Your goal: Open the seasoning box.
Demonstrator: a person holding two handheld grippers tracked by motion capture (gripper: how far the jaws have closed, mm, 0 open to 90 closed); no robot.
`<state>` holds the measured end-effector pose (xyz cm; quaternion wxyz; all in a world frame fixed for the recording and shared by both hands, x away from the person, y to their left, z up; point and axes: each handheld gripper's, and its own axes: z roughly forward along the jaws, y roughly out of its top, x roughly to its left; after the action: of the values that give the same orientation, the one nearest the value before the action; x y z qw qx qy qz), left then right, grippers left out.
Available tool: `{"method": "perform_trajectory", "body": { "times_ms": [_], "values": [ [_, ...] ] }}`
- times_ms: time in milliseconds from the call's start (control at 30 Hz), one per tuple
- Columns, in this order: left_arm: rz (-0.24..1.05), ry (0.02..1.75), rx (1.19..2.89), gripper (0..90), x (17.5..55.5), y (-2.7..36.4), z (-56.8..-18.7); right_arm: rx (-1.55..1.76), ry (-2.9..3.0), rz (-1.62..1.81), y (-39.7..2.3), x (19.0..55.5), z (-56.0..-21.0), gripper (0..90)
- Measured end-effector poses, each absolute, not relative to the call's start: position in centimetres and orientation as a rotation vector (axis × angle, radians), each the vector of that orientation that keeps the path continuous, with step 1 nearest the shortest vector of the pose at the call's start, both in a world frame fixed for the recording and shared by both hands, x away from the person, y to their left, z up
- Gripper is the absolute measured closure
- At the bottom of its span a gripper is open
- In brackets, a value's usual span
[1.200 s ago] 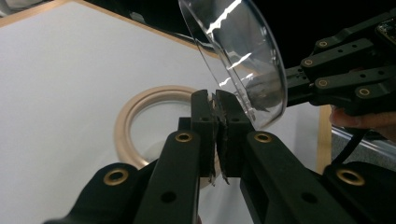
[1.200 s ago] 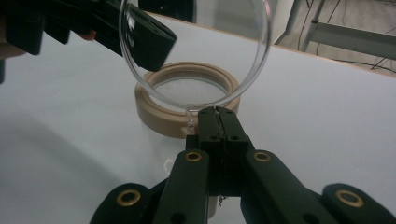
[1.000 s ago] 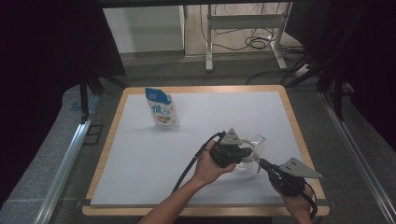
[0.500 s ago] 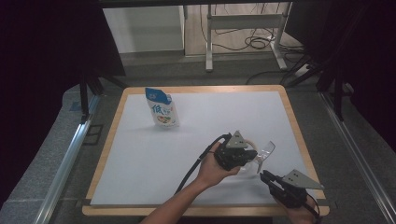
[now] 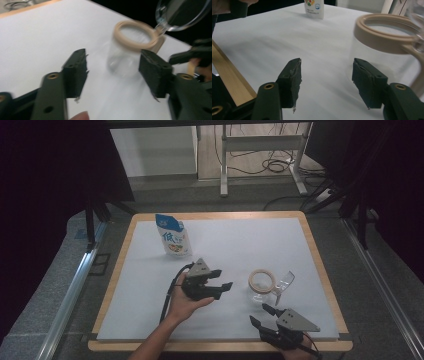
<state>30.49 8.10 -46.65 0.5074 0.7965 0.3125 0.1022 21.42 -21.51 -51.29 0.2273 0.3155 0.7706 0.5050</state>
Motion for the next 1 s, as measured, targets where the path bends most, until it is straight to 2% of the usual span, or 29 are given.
{"method": "perform_trajectory", "body": {
  "times_ms": [333, 633, 1000],
  "values": [
    [0.294, 0.867, 1.935, 30.3, 29.7, 13.4, -49.5, 0.754, 2.213, 1.418, -17.1, 20.8, -51.6, 39.4],
    [0.276, 0.968, 1.911, 29.0, 30.4, 16.4, -51.1, 0.781, 2.282, 1.408, -13.8, 23.3, -52.9, 37.8],
    [0.323, 1.042, 1.849, 30.0, 31.2, 19.6, -51.3, 0.807, 2.285, 1.418, -10.9, 25.4, -52.8, 35.7]
  ]
}}
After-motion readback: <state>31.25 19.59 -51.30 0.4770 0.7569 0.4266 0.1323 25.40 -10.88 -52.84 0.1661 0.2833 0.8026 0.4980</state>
